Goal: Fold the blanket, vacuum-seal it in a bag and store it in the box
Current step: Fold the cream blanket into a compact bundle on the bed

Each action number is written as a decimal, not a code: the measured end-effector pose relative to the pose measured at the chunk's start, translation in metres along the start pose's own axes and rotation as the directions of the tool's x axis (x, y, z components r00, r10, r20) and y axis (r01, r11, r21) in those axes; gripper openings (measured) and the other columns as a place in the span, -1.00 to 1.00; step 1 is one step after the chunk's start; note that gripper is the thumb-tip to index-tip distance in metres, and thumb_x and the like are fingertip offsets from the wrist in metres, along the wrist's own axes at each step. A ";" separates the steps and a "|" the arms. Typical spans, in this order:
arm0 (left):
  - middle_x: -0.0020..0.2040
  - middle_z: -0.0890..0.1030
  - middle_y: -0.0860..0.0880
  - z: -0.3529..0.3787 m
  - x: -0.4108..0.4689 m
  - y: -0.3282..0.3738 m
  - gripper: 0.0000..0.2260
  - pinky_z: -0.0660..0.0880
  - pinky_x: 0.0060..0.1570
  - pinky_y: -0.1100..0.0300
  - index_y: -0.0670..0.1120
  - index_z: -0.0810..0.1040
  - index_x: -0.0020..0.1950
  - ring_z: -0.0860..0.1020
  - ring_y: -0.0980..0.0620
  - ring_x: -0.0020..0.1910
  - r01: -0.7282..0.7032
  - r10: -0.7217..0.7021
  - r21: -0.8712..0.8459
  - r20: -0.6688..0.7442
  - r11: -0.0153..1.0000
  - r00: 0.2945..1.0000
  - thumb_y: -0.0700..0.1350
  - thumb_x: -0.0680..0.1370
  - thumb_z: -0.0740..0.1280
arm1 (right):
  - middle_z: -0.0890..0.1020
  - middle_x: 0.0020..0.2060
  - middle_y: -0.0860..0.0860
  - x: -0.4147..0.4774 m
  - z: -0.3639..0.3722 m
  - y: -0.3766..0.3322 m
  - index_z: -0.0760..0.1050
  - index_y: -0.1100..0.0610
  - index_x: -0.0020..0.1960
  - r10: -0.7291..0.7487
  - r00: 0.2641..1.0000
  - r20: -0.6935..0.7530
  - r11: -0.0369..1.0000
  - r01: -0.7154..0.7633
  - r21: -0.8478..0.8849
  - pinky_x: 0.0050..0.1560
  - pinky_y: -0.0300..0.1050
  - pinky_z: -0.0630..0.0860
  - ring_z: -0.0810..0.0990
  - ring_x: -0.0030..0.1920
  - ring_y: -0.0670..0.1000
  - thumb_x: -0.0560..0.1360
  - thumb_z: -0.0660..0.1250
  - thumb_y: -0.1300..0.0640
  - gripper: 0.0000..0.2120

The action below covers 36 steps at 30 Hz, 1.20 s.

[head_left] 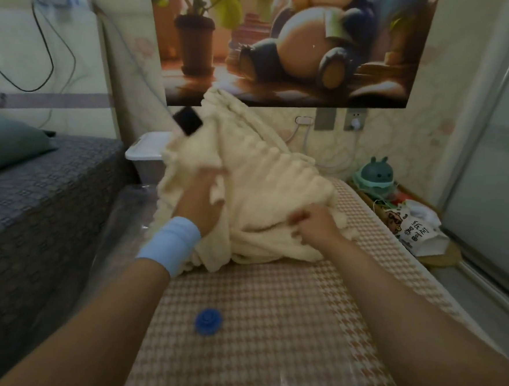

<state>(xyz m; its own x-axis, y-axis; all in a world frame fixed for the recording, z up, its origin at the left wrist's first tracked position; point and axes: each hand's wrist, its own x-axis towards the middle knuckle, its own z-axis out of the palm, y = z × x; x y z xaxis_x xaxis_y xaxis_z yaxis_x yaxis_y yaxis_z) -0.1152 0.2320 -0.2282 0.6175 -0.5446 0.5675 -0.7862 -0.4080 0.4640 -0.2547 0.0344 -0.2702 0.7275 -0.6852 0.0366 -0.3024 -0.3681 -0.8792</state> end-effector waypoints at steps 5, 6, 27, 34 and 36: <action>0.26 0.53 -0.02 0.068 -0.038 -0.008 -0.70 0.43 0.24 0.11 0.06 0.55 0.26 0.51 -0.07 0.20 -0.240 -0.151 0.393 0.741 0.888 0.654 -0.04 0.52 0.33 | 0.71 0.07 0.06 0.004 0.015 0.048 0.70 0.09 0.08 0.086 0.944 0.318 0.840 0.103 -0.532 0.06 -0.15 0.56 0.65 0.08 0.06 0.47 0.30 0.27 -0.72; 0.32 0.49 -0.03 0.075 -0.042 -0.017 -0.65 0.37 0.31 0.04 0.04 0.51 0.32 0.46 -0.09 0.27 -0.318 -0.181 0.477 0.741 0.819 0.647 -0.04 0.52 0.33 | 0.62 0.25 0.04 0.007 0.018 0.052 0.62 0.08 0.27 0.050 0.939 0.341 0.812 0.161 -0.561 0.20 -0.18 0.48 0.56 0.25 0.05 0.47 0.32 0.25 -0.61; -0.08 0.57 -0.16 -0.043 0.021 -0.045 -0.77 0.40 -0.02 0.07 -0.12 0.57 -0.12 0.50 -0.13 -0.08 0.385 -0.404 -0.236 -0.036 0.892 0.914 -0.11 0.54 0.14 | 0.53 -0.06 0.13 0.053 0.036 0.024 0.49 0.16 -0.22 -0.632 0.754 -0.178 0.646 0.386 -0.659 -0.10 0.05 0.43 0.46 -0.08 0.16 0.38 0.11 -0.02 -0.71; 0.11 0.54 -0.30 -0.113 0.001 -0.041 -0.77 0.38 0.17 -0.05 -0.22 0.56 0.01 0.51 -0.25 0.10 0.363 -0.406 0.381 0.038 0.850 0.913 -0.14 0.58 0.17 | 0.50 -0.38 -0.07 -0.017 -0.039 -0.023 0.36 -0.06 -0.36 -0.593 0.802 -0.070 0.759 0.528 -0.382 -0.27 -0.06 0.31 0.43 -0.35 -0.04 0.39 0.07 -0.05 -0.80; 0.32 0.48 -0.20 -0.112 -0.014 -0.058 -0.62 0.29 0.35 -0.07 -0.13 0.48 0.31 0.45 -0.20 0.29 0.433 -0.664 0.639 0.166 0.636 0.730 0.01 0.55 0.21 | 0.62 0.12 -0.02 -0.029 -0.049 -0.014 0.60 -0.01 0.05 -0.428 0.879 0.211 0.764 0.476 -0.435 0.15 0.04 0.43 0.55 0.12 0.02 0.52 0.12 -0.14 -0.65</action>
<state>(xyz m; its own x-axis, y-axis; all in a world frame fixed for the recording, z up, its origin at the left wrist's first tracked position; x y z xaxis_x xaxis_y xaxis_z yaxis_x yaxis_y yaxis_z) -0.0759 0.3453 -0.1861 0.9687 -0.2480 -0.0067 -0.2460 -0.9635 0.1057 -0.3014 0.0289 -0.2357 0.8986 -0.3123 0.3083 -0.1525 -0.8809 -0.4480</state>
